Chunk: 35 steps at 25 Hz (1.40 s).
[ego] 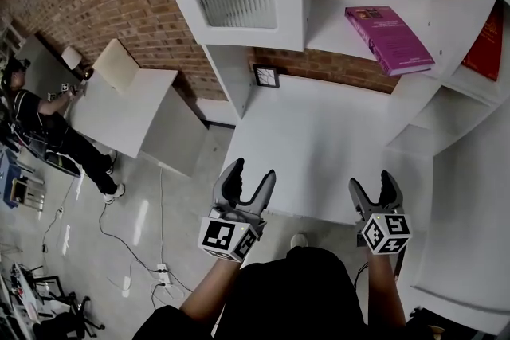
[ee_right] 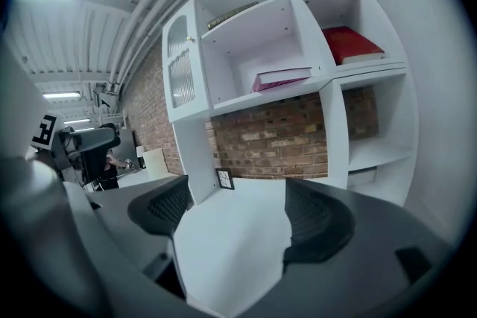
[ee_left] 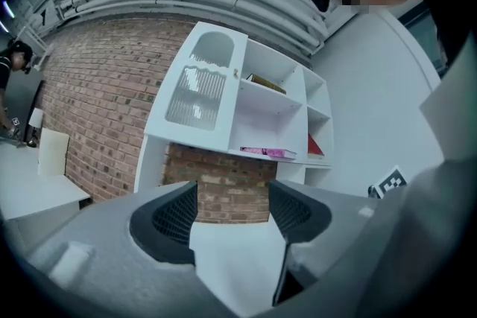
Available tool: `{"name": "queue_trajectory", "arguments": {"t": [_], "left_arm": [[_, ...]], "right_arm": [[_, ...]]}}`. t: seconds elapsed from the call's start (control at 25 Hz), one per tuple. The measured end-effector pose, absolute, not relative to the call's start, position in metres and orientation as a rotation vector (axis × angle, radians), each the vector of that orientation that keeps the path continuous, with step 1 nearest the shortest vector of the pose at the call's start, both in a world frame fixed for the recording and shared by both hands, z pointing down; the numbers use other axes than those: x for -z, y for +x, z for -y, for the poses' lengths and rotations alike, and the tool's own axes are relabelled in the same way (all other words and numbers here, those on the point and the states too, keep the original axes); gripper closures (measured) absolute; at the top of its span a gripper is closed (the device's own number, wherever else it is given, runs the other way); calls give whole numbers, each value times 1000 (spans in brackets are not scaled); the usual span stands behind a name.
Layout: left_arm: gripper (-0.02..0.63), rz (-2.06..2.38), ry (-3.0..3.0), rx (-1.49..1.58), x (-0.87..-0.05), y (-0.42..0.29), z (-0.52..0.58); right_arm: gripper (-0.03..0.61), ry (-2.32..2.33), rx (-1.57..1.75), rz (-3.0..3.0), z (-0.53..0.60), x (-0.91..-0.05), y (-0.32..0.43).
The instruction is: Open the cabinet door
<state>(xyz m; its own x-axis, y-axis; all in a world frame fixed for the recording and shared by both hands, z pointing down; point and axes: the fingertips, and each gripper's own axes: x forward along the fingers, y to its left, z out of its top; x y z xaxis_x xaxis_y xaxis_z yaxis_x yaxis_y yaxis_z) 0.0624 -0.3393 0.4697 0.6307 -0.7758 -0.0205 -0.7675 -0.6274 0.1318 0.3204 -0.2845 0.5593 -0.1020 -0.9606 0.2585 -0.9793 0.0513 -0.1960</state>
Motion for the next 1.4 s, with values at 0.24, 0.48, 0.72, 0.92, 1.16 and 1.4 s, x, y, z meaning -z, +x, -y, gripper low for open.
{"name": "queue_trajectory", "arguments": {"t": [0.24, 0.48, 0.72, 0.92, 1.16, 1.4], "left_arm": [[315, 1359, 2747, 188, -449, 72, 358], [314, 1333, 2741, 201, -441, 67, 374], [314, 1165, 2818, 179, -419, 82, 387], [314, 1051, 2936, 207, -378, 104, 403], [314, 1058, 3068, 206, -312, 121, 422], [314, 1028, 3110, 322, -252, 134, 456]], "right_arm": [[176, 1967, -422, 2296, 320, -545, 315], [176, 1939, -384, 2331, 337, -526, 295], [176, 2020, -396, 2295, 347, -514, 285], [176, 2041, -380, 2292, 361, -504, 280], [176, 2055, -375, 2289, 377, -496, 275], [175, 1982, -327, 2348, 400, -489, 257]]}}
